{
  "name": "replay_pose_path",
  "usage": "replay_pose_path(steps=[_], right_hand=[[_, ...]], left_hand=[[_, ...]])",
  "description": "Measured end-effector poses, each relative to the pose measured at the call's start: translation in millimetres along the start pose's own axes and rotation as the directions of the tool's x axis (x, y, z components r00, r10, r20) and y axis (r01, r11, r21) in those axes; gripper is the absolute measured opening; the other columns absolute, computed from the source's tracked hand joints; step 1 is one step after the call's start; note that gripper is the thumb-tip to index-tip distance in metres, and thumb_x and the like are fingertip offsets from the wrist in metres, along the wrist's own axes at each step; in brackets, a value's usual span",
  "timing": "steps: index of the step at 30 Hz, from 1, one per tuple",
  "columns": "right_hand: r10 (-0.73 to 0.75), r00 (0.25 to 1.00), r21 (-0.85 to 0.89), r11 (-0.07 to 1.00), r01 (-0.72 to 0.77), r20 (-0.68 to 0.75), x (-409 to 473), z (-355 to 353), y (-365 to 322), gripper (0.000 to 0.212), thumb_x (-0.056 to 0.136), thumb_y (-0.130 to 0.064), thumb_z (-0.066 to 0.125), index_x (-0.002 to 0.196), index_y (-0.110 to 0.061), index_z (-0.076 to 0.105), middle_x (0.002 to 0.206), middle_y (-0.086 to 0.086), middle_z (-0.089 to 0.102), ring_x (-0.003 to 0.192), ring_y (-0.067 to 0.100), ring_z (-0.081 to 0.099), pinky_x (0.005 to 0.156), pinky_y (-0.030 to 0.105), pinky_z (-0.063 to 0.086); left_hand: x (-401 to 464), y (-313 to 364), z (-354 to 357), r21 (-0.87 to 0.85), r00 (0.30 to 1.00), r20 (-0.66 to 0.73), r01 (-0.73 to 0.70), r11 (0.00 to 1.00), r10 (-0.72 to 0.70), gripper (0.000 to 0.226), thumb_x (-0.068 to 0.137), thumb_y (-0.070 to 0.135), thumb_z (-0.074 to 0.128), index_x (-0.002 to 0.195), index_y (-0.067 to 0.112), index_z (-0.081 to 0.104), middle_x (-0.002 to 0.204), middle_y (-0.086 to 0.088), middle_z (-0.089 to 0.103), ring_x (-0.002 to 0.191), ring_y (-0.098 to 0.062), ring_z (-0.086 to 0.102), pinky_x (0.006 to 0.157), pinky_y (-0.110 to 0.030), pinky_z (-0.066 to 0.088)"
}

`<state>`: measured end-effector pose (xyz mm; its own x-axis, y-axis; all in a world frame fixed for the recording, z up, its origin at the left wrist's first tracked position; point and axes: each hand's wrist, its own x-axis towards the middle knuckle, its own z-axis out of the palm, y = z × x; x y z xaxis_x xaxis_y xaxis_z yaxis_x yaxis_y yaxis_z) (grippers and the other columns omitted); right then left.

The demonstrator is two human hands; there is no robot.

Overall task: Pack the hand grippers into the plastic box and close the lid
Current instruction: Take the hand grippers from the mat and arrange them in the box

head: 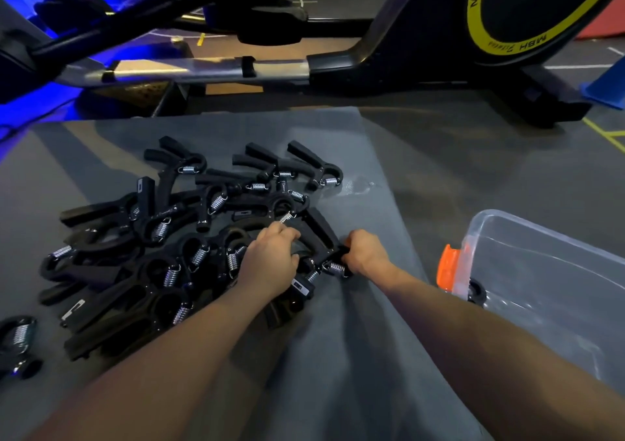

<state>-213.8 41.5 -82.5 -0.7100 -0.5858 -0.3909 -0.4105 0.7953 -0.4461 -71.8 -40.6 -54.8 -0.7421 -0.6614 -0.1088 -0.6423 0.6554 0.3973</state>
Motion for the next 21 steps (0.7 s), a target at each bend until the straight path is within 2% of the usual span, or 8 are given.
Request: replay_pose_path(steps=[5,9,12,14,16,18,19,21], right_hand=[[-0.023,1.000,-0.017,1.000,0.023,-0.008,-9.2,-31.3,-1.0,0.024,0.081,-0.010,0.064,0.105,-0.008,0.068,0.109,0.013,0.068,0.102,0.030,0.064,0.079,0.027,0.048],[-0.040,0.999,0.066,0.997,0.041,-0.020,-18.1,-63.1,-0.8,0.025,0.076,-0.014,0.072,0.101,-0.008,0.071,0.086,0.009,0.065,0.078,0.018,0.057,0.064,0.020,0.042],[-0.075,0.996,0.266,0.962,0.059,0.050,-28.7,-81.3,1.8,0.023,0.075,-0.002,0.072,0.096,0.007,0.068,0.062,0.005,0.056,0.062,0.014,0.053,0.057,0.017,0.047],[-0.091,0.991,0.423,0.905,0.039,0.102,-40.7,-92.4,5.2,0.013,0.078,0.007,0.068,0.091,0.010,0.066,0.040,-0.002,0.055,0.040,0.007,0.055,0.048,0.016,0.051],[-0.095,0.986,0.528,0.849,0.010,0.135,-52.7,-102.8,11.2,0.003,0.080,0.009,0.064,0.083,0.008,0.066,0.035,-0.003,0.055,0.028,0.002,0.052,0.039,0.013,0.048],[-0.086,0.987,0.643,0.766,-0.020,0.134,-59.8,-113.3,19.2,0.015,0.084,0.003,0.063,0.069,-0.002,0.063,0.040,0.000,0.057,0.028,0.002,0.052,0.039,0.013,0.048],[-0.071,0.989,0.729,0.683,-0.047,0.130,-60.6,-118.0,23.6,0.018,0.086,-0.002,0.062,0.069,-0.005,0.061,0.045,0.001,0.058,0.030,0.002,0.052,0.040,0.014,0.050],[-0.058,0.993,0.881,0.469,-0.066,0.105,-63.3,-129.8,32.1,0.020,0.092,-0.011,0.057,0.072,-0.009,0.060,0.057,0.004,0.055,0.033,0.004,0.050,0.044,0.015,0.051]], left_hand=[[11.0,12.9,-7.3,-0.040,0.997,-0.040,-0.062,0.997,0.060,0.045,0.087,0.014,0.057,0.130,0.022,0.050,0.130,0.002,0.046,0.124,-0.019,0.042,0.104,-0.033,0.038],[9.0,31.4,-19.9,-0.031,0.976,-0.087,-0.202,0.979,0.198,0.056,0.081,0.002,0.056,0.131,0.027,0.051,0.131,0.009,0.046,0.124,-0.016,0.041,0.107,-0.030,0.034],[4.9,46.6,-31.2,0.083,0.929,-0.171,-0.317,0.945,0.327,0.050,0.081,0.015,0.064,0.127,0.034,0.055,0.133,0.013,0.048,0.128,-0.013,0.039,0.112,-0.026,0.016],[1.1,55.1,-36.8,0.069,0.911,-0.205,-0.352,0.933,0.359,0.041,0.079,0.027,0.067,0.119,0.035,0.062,0.123,0.013,0.056,0.123,-0.011,0.044,0.112,-0.024,0.007],[-1.0,63.2,-41.1,0.021,0.899,-0.220,-0.383,0.924,0.378,0.031,0.075,0.032,0.071,0.107,0.034,0.069,0.111,0.011,0.063,0.112,-0.013,0.051,0.106,-0.021,0.011],[1.6,70.9,-41.8,-0.103,0.923,-0.203,-0.352,0.930,0.327,0.029,0.067,0.033,0.079,0.095,0.031,0.073,0.100,0.007,0.068,0.101,-0.016,0.058,0.101,-0.026,0.025],[2.4,75.9,-42.8,-0.241,0.951,-0.165,-0.296,0.924,0.261,0.027,0.065,0.029,0.081,0.091,0.027,0.074,0.095,0.004,0.070,0.094,-0.017,0.061,0.097,-0.030,0.035],[3.3,90.6,-43.7,-0.560,0.985,-0.054,-0.165,0.812,0.163,0.021,0.071,0.014,0.079,0.091,0.016,0.072,0.093,-0.004,0.071,0.081,-0.011,0.064,0.086,-0.027,0.046]])
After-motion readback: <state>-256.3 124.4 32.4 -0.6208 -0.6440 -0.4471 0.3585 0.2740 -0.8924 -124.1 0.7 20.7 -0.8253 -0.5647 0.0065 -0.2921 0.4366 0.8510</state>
